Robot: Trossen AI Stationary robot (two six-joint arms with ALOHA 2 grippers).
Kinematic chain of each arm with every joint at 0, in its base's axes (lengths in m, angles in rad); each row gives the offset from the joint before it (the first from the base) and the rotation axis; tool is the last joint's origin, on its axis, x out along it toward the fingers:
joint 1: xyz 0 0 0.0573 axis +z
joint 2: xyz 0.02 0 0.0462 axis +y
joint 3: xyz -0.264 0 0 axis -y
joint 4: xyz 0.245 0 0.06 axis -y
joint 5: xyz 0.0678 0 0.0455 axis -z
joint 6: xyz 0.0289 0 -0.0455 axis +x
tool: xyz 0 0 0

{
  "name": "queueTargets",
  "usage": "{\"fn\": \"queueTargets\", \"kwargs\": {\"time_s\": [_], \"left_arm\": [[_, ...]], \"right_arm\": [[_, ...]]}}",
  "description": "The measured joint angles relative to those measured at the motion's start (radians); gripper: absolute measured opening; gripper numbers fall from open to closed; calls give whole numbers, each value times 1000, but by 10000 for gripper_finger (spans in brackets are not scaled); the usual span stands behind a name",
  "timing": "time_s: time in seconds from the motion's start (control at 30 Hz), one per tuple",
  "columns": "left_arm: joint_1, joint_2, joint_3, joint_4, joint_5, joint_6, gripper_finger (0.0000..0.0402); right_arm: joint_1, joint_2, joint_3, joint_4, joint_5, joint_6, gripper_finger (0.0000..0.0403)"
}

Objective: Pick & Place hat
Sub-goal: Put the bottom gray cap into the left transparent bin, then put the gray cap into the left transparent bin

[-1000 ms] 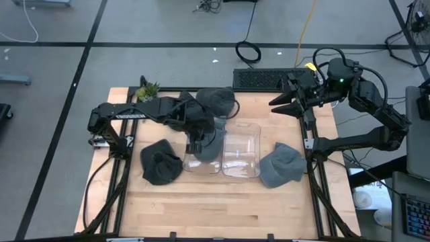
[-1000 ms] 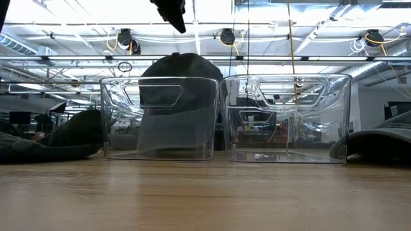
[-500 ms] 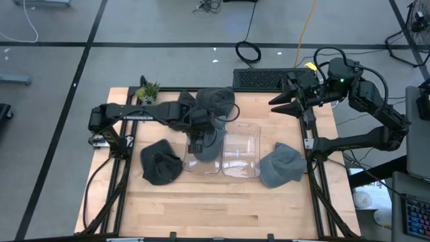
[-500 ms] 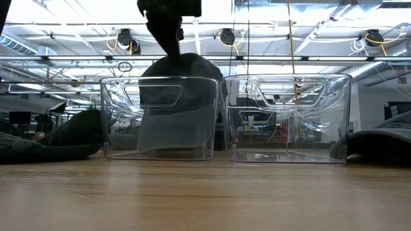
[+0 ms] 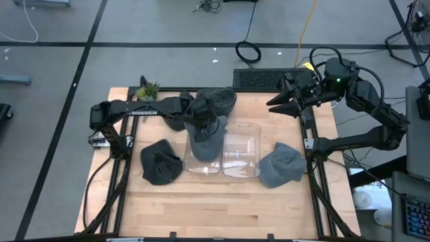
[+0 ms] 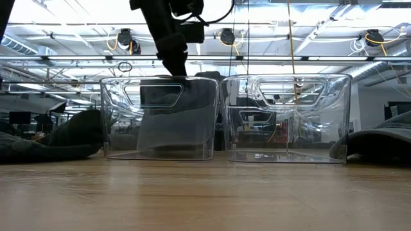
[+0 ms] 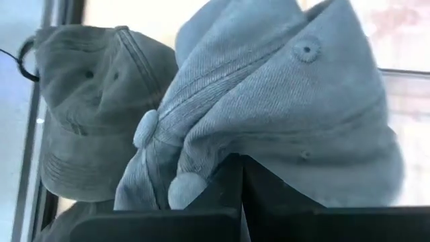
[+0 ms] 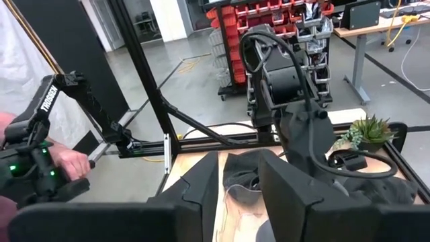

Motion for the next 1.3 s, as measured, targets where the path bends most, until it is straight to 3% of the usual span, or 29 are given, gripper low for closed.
{"fn": "queueTargets", "kwargs": {"time_s": [0.47, 0.6, 0.77, 0.93, 1.17, 1.3], "left_arm": [[2, 0, -72, 94, -27, 26, 0], [1, -4, -62, 75, -26, -43, 2], [-15, -84, -20, 66, 95, -121, 30], [-45, -163, 1, 54, 156, -195, 63], [-97, -289, 2, 54, 161, -295, 105], [-120, -355, 4, 74, 217, -374, 130]], "right_arm": [[0, 20, 0, 9, 0, -25, 93], [0, 29, 0, 11, 0, -25, 93], [0, 29, 0, 36, -1, -15, 103], [2, 24, 0, 41, -1, 34, 136], [2, 11, 0, -48, 1, 111, 203], [2, -9, 0, -138, 4, 132, 234]]}}
